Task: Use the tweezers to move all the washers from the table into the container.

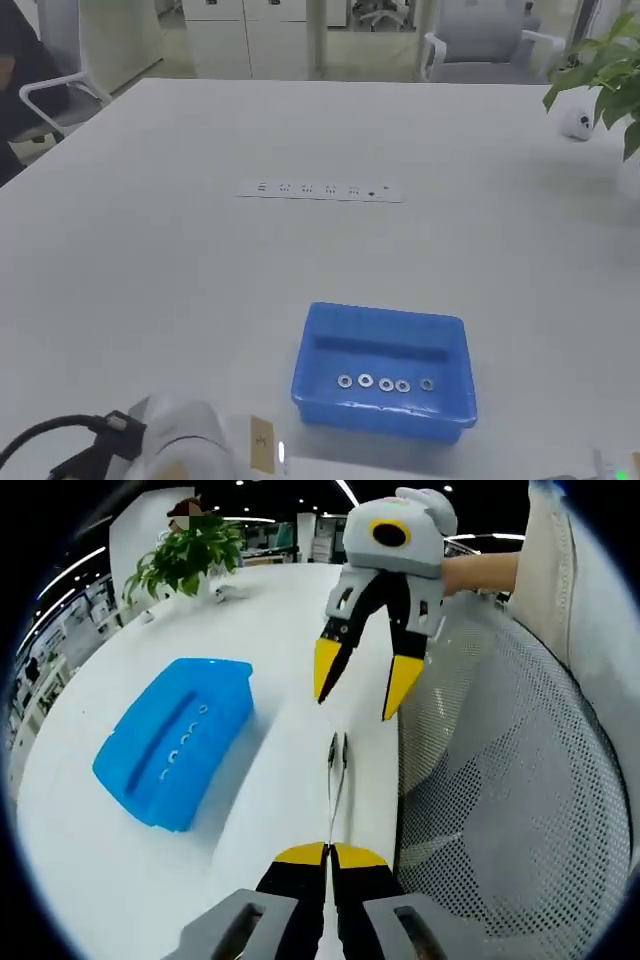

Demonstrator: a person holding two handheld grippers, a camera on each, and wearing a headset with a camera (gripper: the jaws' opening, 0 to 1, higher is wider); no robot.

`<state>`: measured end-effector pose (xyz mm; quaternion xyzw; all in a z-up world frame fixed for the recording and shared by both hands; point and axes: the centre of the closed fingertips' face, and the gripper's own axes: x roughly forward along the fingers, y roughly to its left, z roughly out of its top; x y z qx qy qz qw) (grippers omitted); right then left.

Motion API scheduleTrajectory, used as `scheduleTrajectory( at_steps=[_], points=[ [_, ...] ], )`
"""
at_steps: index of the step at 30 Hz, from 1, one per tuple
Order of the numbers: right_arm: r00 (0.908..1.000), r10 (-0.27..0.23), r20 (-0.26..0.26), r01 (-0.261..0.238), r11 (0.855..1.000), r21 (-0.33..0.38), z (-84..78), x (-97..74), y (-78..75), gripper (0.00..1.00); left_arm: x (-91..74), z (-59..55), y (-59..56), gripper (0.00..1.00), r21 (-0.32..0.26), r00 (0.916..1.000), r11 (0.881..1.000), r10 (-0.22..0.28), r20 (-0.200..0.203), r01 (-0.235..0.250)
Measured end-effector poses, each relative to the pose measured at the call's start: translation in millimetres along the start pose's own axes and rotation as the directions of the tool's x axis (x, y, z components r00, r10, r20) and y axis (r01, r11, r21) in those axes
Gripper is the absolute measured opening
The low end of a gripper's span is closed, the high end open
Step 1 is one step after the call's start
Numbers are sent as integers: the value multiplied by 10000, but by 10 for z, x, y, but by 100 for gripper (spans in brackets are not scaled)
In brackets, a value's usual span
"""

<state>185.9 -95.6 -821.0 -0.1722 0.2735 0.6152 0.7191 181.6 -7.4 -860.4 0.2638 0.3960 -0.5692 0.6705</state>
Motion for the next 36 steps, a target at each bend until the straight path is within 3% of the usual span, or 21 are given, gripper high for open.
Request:
scheduleTrajectory(
  at_steps=[3, 4, 7, 13, 16, 22, 25, 28, 29, 30, 31, 32, 34, 35, 36],
  points=[
    [9988, -489, -31, 490, 9979, 421, -83, -177, -43, 30, 67, -61, 21, 0, 143, 9985, 9999, -15, -549, 23],
    [9988, -480, -5, 479, 9973, 563, -92, -214, -29, 33, 84, -82, 26, 0, 134, 9969, 9999, -33, -792, 43],
    [9985, -542, -16, 541, 9928, 1066, -108, -303, 17, 43, 111, -82, 32, 0, 148, 9947, 9999, 9, -1025, 6],
    [9886, -1335, 700, 1239, 9842, 1268, 13, -526, 24, 48, 133, -158, 1, 0, 218, 9851, 9997, -56, -1718, 95],
    [9747, -2063, 859, 1929, 9707, 1432, 13, -641, -68, 52, 127, -169, -2, 0, 74, 9834, 9999, -67, -1813, 82],
    [9441, -3002, 1360, 2706, 9417, 2000, 20, -804, -211, 60, 117, -178, 2, 0, 73, 9784, 10000, 16, -2067, 0],
    [9265, -3474, 1449, 3122, 9243, 2195, -8, -867, -295, 64, 66, -196, 37, 8, -122, 9793, 9993, 308, -2002, -340],
    [8983, -4077, 1639, 3653, 9002, 2370, -19, -948, -401, 69, -21, -168, 72, 17, -766, 9857, 9931, 761, -1500, -884],
    [8902, -4232, 1687, 3772, 8923, 2479, -20, -974, -425, 70, -70, -146, 84, 20, -1117, 9882, 9872, 1005, -1157, -1134],
    [8696, -4582, 1839, 4063, 8758, 2608, -12, -1025, -479, 73, -129, -124, 100, 24, -1474, 9888, 9794, 1279, -768, -1382],
    [8572, -4788, 1896, 4248, 8656, 2651, -14, -1060, -509, 75, -169, -109, 112, 28, -1703, 9878, 9733, 1472, -508, -1538],
    [8487, -4921, 1938, 4356, 8582, 2714, -18, -1090, -530, 77, -215, -87, 137, 33, -1939, 9840, 9649, 1775, -154, -1771],
    [8191, -5329, 2124, 4695, 8355, 2855, -10, -1172, -590, 82, -336, -77, 183, 45, -2792, 9674, 9323, 2503, 391, -2299],
    [8013, -5543, 2250, 4879, 8232, 2903, 3, -1216, -620, 84, -421, -42, 221, 48, -3191, 9478, 9105, 3056, 912, -2629],
    [7747, -5829, 2450, 5117, 8056, 2987, 28, -1280, -663, 87, -452, -29, 232, 52, -3350, 9399, 9021, 3237, 1089, -2719]
  ],
)
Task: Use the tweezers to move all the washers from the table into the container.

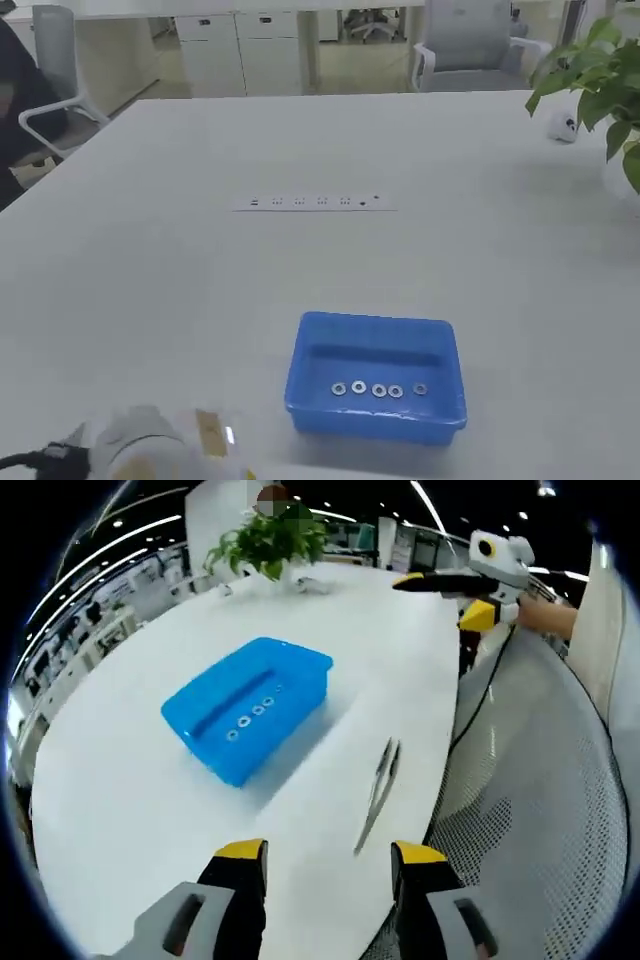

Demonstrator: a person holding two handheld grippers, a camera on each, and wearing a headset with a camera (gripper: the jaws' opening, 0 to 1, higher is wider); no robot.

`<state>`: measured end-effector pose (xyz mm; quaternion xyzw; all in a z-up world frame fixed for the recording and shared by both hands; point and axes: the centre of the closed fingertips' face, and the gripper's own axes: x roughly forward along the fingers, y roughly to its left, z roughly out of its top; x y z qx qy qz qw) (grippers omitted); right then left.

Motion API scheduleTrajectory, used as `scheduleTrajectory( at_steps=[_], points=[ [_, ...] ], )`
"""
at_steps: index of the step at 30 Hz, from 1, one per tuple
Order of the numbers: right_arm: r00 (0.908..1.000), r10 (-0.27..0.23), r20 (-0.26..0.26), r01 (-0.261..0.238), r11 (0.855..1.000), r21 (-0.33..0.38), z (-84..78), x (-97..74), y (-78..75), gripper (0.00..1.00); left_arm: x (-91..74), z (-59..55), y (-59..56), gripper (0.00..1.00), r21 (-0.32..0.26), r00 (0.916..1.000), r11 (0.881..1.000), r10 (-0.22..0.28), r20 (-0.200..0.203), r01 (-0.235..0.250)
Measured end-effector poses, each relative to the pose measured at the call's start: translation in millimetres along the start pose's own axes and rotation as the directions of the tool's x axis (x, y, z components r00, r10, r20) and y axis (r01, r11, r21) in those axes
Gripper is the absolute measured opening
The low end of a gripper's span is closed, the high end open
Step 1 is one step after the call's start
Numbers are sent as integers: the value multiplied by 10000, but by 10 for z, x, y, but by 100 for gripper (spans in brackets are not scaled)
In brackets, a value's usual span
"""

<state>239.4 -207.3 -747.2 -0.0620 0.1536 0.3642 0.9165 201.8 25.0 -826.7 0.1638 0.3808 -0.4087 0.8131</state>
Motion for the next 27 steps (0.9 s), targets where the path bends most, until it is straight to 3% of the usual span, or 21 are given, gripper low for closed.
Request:
scheduleTrajectory(
  at_steps=[1, 2, 4, 6, 7, 8, 9, 10, 11, 12, 14, 16, 17, 18, 19, 20, 21, 22, 23, 27],
  points=[
    [9995, -170, 256, 171, 9998, -41, 44, -15, -34, 89, -74, 81, 45, 55, -519, 9958, 9979, 429, 803, -388],
    [9982, -311, 521, 316, 9995, -81, 93, -31, -64, 91, -127, 124, 76, 57, -932, 9896, 9940, 694, 1262, -578],
    [9904, -603, 1243, 615, 9981, -63, 227, -72, -117, 96, -282, 259, 164, 62, -1916, 9546, 9758, 1530, 2556, -1051],
    [9755, -953, 1984, 958, 9954, 72, 366, -112, -171, 99, -452, 390, 257, 70, -2664, 8946, 9505, 2536, 3678, -1599],
    [9677, -1064, 2284, 1062, 9943, 132, 422, -139, -188, 99, -550, 455, 303, 74, -3009, 8535, 9341, 3106, 4184, -1924],
    [9617, -1180, 2472, 1173, 9929, 176, 454, -155, -207, 99, -609, 492, 335, 79, -3206, 8239, 9219, 3495, 4461, -2175],
    [9563, -1319, 2608, 1298, 9912, 254, 474, -176, -227, 99, -680, 550, 339, 83, -3292, 7884, 9155, 3747, 4879, -2314],
    [9537, -1374, 2675, 1343, 9905, 300, 479, -185, -236, 99, -714, 567, 352, 87, -3287, 7710, 9107, 3926, 5014, -2500],
    [9507, -1519, 2703, 1483, 9884, 337, 474, -193, -262, 99, -757, 588, 360, 92, -3243, 7483, 9050, 4134, 5187, -2752],
    [9509, -1582, 2661, 1537, 9874, 377, 465, -192, -274, 99, -778, 609, 357, 96, -3258, 7326, 9014, 4242, 5323, -2852],
    [9494, -1803, 2570, 1691, 9834, 654, 424, -201, -320, 99, -831, 675, 333, 99, -3200, 6889, 8998, 4337, 5808, -2967],
    [9480, -1891, 2559, 1757, 9816, 745, 412, -196, -332, 99, -860, 711, 341, 99, -3650, 6475, 8823, 4671, 6021, -2970],
    [9468, -1934, 2571, 1839, 9811, 610, 413, -197, -336, 99, -870, 747, 336, 99, -3791, 6203, 8806, 4704, 6276, -2842],
    [9451, -1982, 2597, 1932, 9801, 448, 417, -200, -343, 99, -865, 750, 333, 99, -3748, 6188, 8821, 4682, 6308, -2853],
    [9435, -2044, 2607, 2022, 9787, 353, 418, -203, -355, 99, -863, 752, 339, 99, -3642, 6285, 8846, 4639, 6243, -2912],
    [9412, -2177, 2585, 2176, 9756, 291, 412, -211, -377, 99, -890, 765, 357, 99, -3648, 6183, 8792, 4753, 6259, -3065],
    [9386, -2295, 2577, 2311, 9726, 243, 405, -218, -401, 99, -917, 778, 368, 99, -3634, 6004, 8756, 4828, 6376, -3181],
    [9364, -2425, 2535, 2445, 9694, 238, 393, -227, -429, 99, -927, 801, 357, 99, -3655, 5903, 8803, 4740, 6533, -3024],
    [9343, -2487, 2552, 2499, 9679, 284, 392, -234, -445, 99, -930, 812, 362, 99, -3773, 5872, 8786, 4767, 6542, -2928],
    [9244, -2754, 2639, 2644, 9613, 773, 381, -275, -522, 99, -921, 898, 327, 99, -3861, 5925, 8667, 4979, 6332, -3158]
  ],
)
